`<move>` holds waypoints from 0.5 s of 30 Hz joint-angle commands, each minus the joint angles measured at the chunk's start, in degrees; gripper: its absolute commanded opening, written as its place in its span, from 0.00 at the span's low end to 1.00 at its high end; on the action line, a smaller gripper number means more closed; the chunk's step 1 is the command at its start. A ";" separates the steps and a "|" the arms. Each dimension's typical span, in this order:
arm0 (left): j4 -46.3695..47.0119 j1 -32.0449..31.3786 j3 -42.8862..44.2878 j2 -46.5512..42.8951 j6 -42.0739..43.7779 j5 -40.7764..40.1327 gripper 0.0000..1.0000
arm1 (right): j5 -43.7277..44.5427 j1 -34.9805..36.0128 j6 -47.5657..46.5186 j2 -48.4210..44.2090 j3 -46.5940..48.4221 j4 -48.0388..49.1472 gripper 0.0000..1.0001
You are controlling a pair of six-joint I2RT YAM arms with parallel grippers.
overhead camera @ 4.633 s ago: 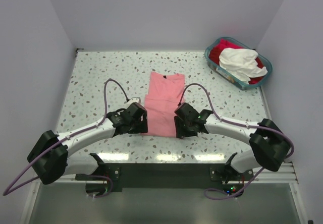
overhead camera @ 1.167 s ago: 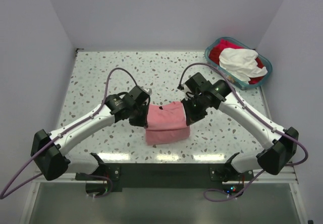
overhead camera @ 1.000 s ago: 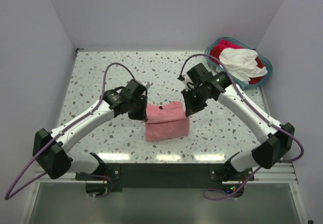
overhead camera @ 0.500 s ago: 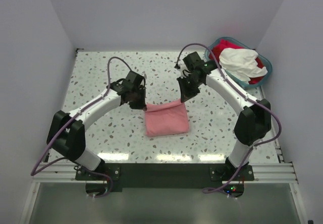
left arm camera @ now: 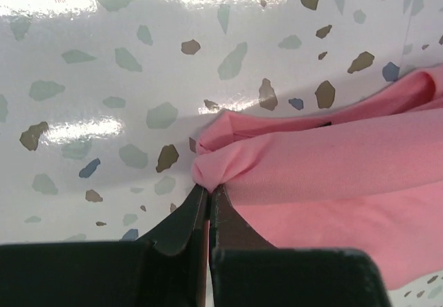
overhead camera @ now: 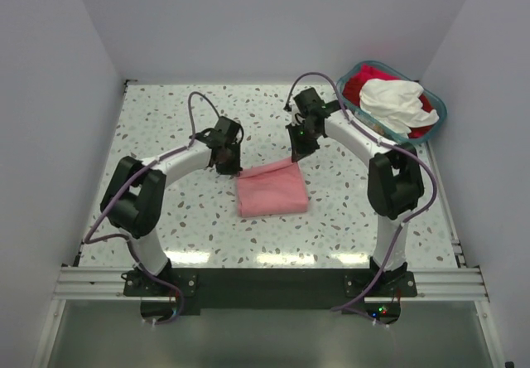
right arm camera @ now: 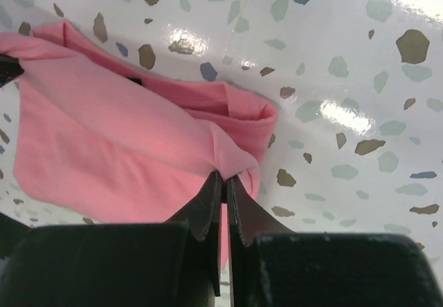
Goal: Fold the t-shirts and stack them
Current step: Fold the tshirt
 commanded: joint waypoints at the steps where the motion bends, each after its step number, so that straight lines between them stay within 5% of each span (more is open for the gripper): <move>1: 4.35 0.46 2.98 0.85 1.85 -3.07 0.05 | 3.55 -0.49 3.00 -0.31 -1.37 5.57 0.00; 5: 5.40 0.46 2.89 0.59 2.11 -2.71 0.25 | 6.53 -0.49 4.85 -1.19 -2.25 6.45 0.01; 8: 5.75 0.46 2.10 -2.29 2.11 -3.77 0.54 | 11.02 -0.49 6.78 -3.47 -3.65 6.45 0.28; 10: 6.37 0.46 0.44 -4.93 1.85 -3.95 0.70 | 12.78 -0.49 7.83 -7.86 -5.67 8.90 0.36; 13: 10.40 0.28 -4.29 -11.96 1.41 -1.14 0.76 | 11.29 -0.49 8.28 -14.71 -13.73 16.54 0.41; 15: 15.49 0.11 -7.55 -16.01 1.06 3.68 0.68 | 2.53 -0.58 8.54 -17.61 -17.62 24.07 0.43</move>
